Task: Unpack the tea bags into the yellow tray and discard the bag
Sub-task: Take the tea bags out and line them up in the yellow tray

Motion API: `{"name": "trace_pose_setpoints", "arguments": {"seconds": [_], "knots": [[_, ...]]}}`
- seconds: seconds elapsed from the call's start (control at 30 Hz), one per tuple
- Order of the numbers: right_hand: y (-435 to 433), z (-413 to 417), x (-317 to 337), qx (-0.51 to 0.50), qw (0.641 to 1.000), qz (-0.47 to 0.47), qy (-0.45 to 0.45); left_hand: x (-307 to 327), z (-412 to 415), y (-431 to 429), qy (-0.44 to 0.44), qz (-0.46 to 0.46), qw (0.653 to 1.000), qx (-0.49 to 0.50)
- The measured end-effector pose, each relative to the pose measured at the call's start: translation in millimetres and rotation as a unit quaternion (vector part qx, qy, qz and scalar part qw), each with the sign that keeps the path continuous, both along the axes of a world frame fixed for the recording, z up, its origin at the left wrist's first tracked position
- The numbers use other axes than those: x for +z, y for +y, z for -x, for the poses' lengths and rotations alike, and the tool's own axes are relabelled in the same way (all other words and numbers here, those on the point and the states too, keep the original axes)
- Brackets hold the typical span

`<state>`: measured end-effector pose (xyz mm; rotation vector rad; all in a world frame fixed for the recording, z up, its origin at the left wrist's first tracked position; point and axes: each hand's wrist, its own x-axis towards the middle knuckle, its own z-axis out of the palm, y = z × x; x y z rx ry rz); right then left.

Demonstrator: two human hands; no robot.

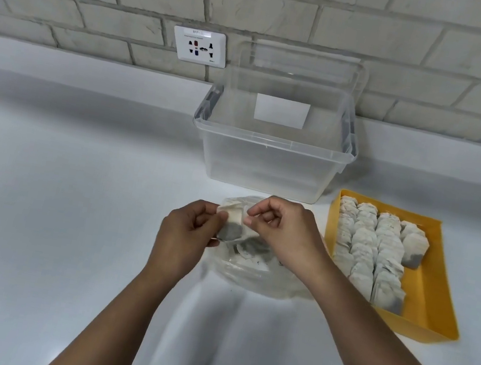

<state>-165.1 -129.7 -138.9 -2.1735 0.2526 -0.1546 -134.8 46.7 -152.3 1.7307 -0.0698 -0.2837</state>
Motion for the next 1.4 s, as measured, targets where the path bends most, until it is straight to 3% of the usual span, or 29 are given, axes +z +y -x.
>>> {"name": "trace_pose_setpoints", "arguments": {"seconds": [0.1,0.23,0.47,0.7,0.8,0.9,1.1,1.27,1.4], "knots": [[-6,3,-18,0.041,0.994,0.076,0.067,-1,-11,6,-0.010,-0.007,0.999,0.038],[1,3,-38,0.107,0.957,0.229,0.142,0,-17,7,-0.006,-0.003,0.999,0.050],[4,-2,-42,0.086,0.949,0.288,0.099,-2,-21,4,-0.003,-0.009,0.999,0.045],[-14,14,-21,0.058,0.980,0.191,0.012,-1,-18,2,0.009,0.000,1.000,0.025],[-20,18,-1,0.094,0.992,0.030,0.083,0,-14,0,0.018,0.002,1.000,0.012],[-16,14,18,0.133,0.978,-0.089,0.131,2,-10,-3,0.038,0.008,0.999,-0.015],[0,-3,14,0.046,0.998,-0.020,0.035,4,1,-7,0.071,0.031,0.996,-0.046],[8,-7,3,-0.003,1.000,-0.008,0.016,6,4,-9,0.112,0.065,0.991,-0.025],[9,-10,-1,-0.013,1.000,-0.024,0.016,2,1,-7,0.079,0.034,0.996,-0.029]]}}
